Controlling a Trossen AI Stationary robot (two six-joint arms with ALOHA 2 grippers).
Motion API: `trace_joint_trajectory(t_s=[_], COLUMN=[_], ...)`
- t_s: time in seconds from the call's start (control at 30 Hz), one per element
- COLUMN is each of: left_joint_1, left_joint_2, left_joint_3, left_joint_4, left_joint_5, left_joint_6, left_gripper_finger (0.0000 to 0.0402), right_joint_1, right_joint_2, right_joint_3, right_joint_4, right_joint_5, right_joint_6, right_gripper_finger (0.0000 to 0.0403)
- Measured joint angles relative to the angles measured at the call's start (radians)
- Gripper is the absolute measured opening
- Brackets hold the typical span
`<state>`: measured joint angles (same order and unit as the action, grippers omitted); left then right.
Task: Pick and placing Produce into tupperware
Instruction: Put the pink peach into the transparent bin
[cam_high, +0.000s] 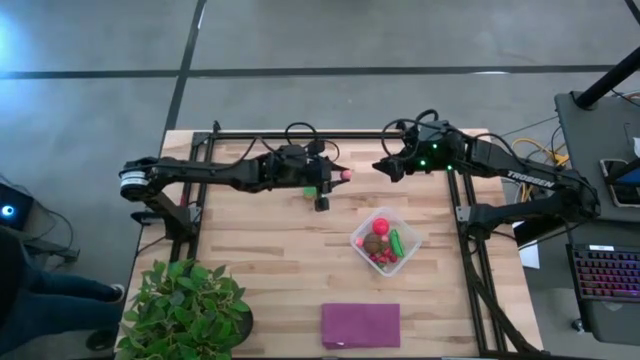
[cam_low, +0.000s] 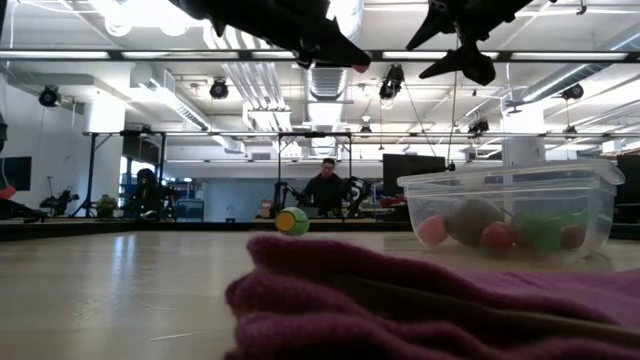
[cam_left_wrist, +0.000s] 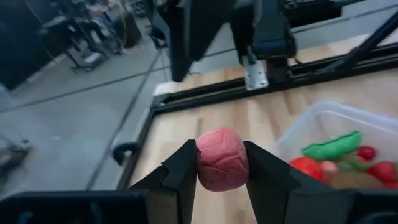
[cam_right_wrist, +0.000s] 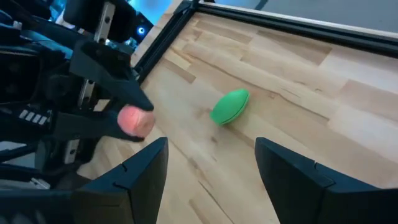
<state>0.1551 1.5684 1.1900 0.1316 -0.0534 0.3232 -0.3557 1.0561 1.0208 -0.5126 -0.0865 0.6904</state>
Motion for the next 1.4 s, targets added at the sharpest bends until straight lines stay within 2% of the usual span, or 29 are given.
trace_joint_trajectory(t_s=[0.13, 0.27, 0.33, 0.6, 0.9, 1.4], left_joint_1=[0.0, 0.0, 0.0, 0.011, 0.014, 0.024], left_joint_2=[0.0, 0.0, 0.0, -0.007, -0.015, 0.001], left_joint_3=[0.003, 0.001, 0.001, 0.003, 0.047, 0.048], left_joint_4=[0.033, 0.138, 0.173, 0.201, 0.2, 0.192], left_joint_5=[-0.012, -0.013, -0.012, 0.007, 0.075, 0.078], left_joint_6=[0.037, 0.098, 0.107, 0.102, 0.102, 0.1], left_gripper_finger=[0.0099, 0.0099, 0.0099, 0.0099, 0.0099, 0.0099], right_joint_1=[0.0, 0.002, 0.004, 0.007, 0.03, 0.044], right_joint_2=[0.0, 0.003, 0.011, 0.031, 0.058, 0.058], right_joint_3=[0.004, 0.005, 0.006, 0.007, 0.007, 0.005], right_joint_4=[0.003, 0.054, 0.099, 0.296, 0.324, 0.349], right_joint_5=[0.005, -0.015, -0.038, -0.125, -0.155, -0.152], right_joint_6=[0.01, 0.12, 0.176, 0.232, 0.298, 0.305], right_gripper_finger=[0.0233, 0.0233, 0.0233, 0.0233, 0.0233, 0.0233])
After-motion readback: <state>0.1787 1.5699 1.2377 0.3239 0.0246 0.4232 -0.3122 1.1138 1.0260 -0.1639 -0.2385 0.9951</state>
